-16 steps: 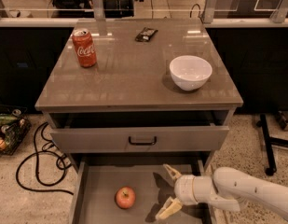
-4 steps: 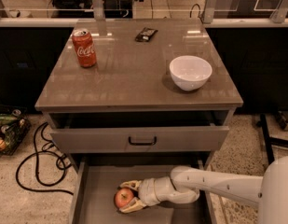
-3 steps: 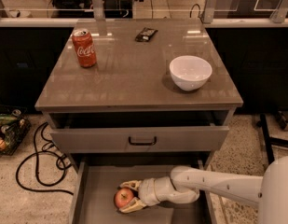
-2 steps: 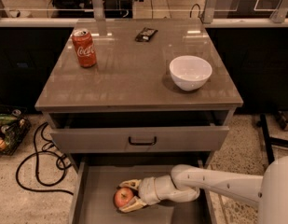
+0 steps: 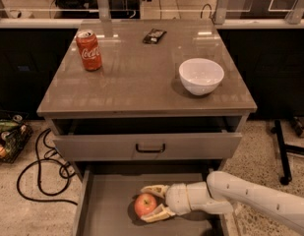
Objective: Pick apple from middle drawer and place on counter
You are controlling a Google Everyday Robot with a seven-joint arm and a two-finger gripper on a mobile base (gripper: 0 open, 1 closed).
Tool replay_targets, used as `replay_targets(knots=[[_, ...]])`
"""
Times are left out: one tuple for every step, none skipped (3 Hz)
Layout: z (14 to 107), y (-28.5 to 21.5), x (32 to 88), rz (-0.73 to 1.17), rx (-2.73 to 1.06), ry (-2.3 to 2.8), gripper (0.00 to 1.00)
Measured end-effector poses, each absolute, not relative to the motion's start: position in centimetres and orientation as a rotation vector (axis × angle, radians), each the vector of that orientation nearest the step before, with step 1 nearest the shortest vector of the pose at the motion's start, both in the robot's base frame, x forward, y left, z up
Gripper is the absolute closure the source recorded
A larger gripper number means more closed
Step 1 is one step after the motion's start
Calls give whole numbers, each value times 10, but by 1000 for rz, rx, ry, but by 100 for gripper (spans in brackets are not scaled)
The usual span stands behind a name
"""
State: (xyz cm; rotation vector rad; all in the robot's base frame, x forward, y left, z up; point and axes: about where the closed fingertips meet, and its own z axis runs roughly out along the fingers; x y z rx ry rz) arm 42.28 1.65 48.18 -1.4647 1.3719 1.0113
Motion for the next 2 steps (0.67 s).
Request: replay_targets(knots=[[522, -23, 398, 979, -1417, 1362, 100], [556, -63, 373, 912, -1366, 1378, 100]])
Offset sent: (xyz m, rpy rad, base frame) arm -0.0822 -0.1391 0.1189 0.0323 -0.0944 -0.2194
